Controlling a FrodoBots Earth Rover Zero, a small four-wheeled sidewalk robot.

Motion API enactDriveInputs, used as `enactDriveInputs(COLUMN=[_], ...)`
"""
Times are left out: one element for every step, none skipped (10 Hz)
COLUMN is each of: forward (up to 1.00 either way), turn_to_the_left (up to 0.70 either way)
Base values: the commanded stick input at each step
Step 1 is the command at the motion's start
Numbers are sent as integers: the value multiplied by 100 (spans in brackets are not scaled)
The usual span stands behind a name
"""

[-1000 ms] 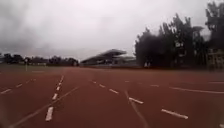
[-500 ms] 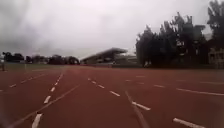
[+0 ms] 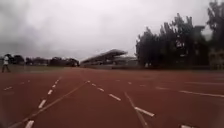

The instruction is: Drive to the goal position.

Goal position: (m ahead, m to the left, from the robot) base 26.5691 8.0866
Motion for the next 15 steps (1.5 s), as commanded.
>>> enactDriveInputs(forward=[70,70,70,70,70,70,70,70,70,70,70,70,70,70,70], turn_to_the_left=[0,0,0,0,0,0,0,0,0,0,0,0,0,0,0])
